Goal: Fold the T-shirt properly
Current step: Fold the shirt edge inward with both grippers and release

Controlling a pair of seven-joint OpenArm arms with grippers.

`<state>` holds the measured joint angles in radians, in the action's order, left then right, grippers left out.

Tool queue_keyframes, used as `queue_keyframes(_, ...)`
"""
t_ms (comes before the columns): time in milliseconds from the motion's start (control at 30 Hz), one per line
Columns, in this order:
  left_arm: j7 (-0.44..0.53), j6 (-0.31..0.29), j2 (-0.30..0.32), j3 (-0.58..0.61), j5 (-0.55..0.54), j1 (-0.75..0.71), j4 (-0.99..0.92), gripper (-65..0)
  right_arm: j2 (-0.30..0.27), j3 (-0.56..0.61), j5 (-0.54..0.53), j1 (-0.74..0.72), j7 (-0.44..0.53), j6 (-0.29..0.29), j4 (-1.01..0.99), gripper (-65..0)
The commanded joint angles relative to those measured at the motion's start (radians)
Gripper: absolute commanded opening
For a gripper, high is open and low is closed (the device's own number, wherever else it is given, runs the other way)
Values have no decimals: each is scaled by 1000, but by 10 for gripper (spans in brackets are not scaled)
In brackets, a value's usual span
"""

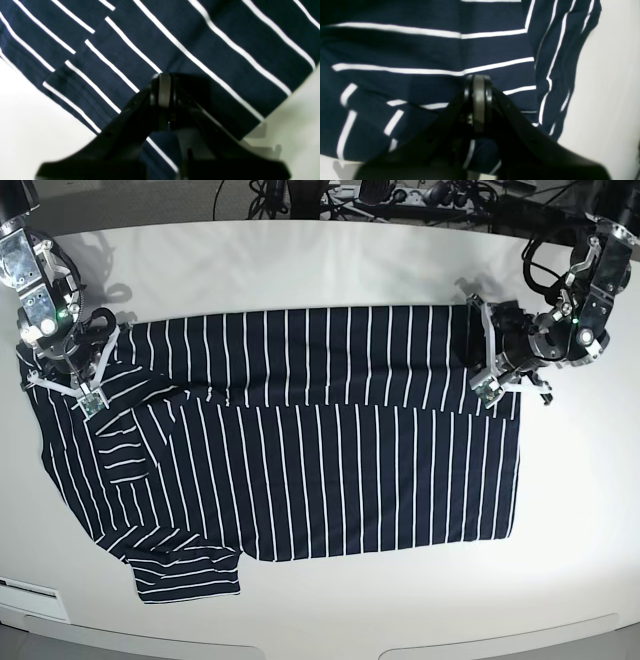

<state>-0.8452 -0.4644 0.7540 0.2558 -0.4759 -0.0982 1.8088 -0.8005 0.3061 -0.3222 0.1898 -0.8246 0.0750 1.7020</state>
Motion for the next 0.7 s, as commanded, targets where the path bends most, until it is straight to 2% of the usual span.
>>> queue_keyframes(0,-65,-16,24,5,4,-16,5,-650,-13,11,-41,48,-114,30,-8,-650)
queue_keyframes(200,-80,-15,61,5,2,-24,45,-650,-14,-47,-41,200,-119,29,82,-650)
queue_keyframes(467,-101,-15,125,5,-99,-94,73,-650,-8,-241,-41,459,-113,18,294,-650)
queue_keyframes(667,-106,-6,147,4,-120,-187,121,-650,-8,-313,-41,528,-85,38,319,-650)
